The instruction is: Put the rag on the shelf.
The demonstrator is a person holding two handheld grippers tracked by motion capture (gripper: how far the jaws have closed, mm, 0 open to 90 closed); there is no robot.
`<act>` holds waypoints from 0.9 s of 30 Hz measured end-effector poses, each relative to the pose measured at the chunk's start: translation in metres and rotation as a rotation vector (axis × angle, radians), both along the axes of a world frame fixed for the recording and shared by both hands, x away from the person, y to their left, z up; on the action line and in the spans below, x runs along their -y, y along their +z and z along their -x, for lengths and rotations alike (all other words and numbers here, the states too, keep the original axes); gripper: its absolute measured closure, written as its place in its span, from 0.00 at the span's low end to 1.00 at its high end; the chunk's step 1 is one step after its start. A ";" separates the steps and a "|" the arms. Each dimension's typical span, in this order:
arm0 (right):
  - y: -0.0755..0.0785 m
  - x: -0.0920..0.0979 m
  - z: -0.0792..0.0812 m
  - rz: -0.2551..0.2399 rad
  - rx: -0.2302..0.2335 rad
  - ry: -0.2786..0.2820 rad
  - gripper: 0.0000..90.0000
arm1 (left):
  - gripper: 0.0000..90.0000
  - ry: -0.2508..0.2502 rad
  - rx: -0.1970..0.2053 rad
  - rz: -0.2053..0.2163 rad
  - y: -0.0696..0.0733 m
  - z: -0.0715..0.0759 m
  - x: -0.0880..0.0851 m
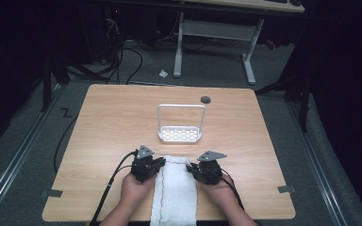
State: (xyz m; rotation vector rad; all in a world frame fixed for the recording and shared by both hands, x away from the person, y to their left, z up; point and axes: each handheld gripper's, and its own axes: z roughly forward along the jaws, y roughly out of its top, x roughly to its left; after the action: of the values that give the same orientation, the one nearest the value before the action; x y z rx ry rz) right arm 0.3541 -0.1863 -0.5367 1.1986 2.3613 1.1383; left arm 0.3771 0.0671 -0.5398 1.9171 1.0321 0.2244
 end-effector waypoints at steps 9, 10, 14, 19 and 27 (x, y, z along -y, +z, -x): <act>0.001 -0.003 0.001 0.025 0.025 0.019 0.95 | 0.93 -0.001 0.008 -0.004 0.000 0.001 0.000; 0.001 -0.003 0.001 0.028 0.027 0.020 0.95 | 0.93 0.000 0.011 -0.003 0.000 0.001 0.000; 0.003 -0.004 0.003 0.028 0.044 0.016 0.95 | 0.93 0.000 0.021 0.016 0.001 0.002 -0.001; 0.008 -0.003 0.006 0.022 0.060 0.015 0.95 | 0.93 -0.018 0.079 0.000 0.005 0.008 0.001; 0.034 -0.003 0.009 -0.031 0.120 -0.007 0.95 | 0.92 -0.053 0.127 0.070 0.036 0.009 0.000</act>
State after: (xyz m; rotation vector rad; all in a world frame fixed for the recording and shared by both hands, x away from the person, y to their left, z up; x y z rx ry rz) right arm 0.3448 -0.1836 -0.5030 1.1154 2.2571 1.2137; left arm 0.3679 0.0673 -0.5038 1.8405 0.8925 0.2729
